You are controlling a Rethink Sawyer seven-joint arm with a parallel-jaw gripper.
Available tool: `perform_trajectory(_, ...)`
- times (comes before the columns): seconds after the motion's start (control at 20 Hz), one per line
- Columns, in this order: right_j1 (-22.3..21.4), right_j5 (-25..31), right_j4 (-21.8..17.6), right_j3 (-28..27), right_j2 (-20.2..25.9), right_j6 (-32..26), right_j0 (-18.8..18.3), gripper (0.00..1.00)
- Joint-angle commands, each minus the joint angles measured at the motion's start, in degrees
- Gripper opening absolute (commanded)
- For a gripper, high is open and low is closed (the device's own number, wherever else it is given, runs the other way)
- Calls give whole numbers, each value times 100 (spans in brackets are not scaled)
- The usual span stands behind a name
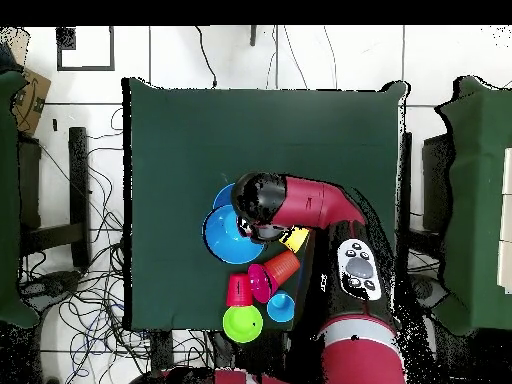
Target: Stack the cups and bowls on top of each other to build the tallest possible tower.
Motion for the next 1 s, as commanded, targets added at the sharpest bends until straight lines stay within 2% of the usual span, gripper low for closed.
perform_trajectory(0.05, 336, -517, -70, -46, 329, 707, 27, 0)
perform_trajectory(1.0, 279, -305, -90, 171, 345, 554, -20, 0)
